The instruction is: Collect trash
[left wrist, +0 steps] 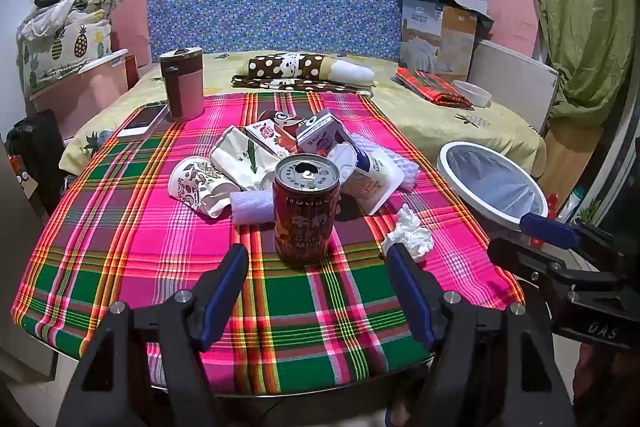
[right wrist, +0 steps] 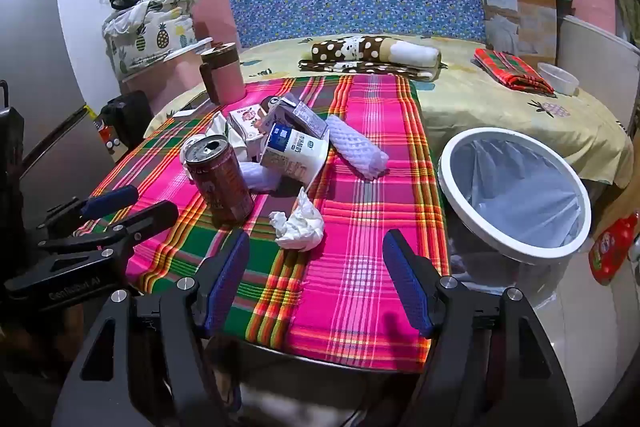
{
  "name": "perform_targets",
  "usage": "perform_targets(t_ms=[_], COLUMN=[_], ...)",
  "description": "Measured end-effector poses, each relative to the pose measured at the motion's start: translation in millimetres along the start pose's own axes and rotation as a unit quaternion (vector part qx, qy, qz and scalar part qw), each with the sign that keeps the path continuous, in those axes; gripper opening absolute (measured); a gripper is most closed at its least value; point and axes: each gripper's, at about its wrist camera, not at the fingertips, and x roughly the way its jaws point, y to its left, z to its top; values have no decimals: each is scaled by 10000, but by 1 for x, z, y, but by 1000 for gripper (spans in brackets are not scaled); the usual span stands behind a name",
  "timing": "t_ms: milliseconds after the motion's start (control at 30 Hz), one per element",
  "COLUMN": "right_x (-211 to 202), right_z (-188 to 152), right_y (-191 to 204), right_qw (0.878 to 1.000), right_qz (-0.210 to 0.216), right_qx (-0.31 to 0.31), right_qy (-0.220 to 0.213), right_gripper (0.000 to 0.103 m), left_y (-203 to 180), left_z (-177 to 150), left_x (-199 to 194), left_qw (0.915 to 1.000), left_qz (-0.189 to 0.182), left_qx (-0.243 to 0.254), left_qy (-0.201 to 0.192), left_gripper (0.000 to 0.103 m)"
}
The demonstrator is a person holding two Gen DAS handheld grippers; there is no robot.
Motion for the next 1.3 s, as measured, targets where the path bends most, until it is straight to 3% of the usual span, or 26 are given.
perform_targets(t_ms=[1300], right_x=[-1], right_z=[-1], right_y=[0], right_qw=[10000], right_qz=[-5], right_qx=[7], right_qy=[41], right_gripper=[70], left_y=[0], left_z=[2], left_x=[-8], left_qw=[9999], left_qz=[-6], left_qx=[69], left_qy=[-75], left_gripper=[73])
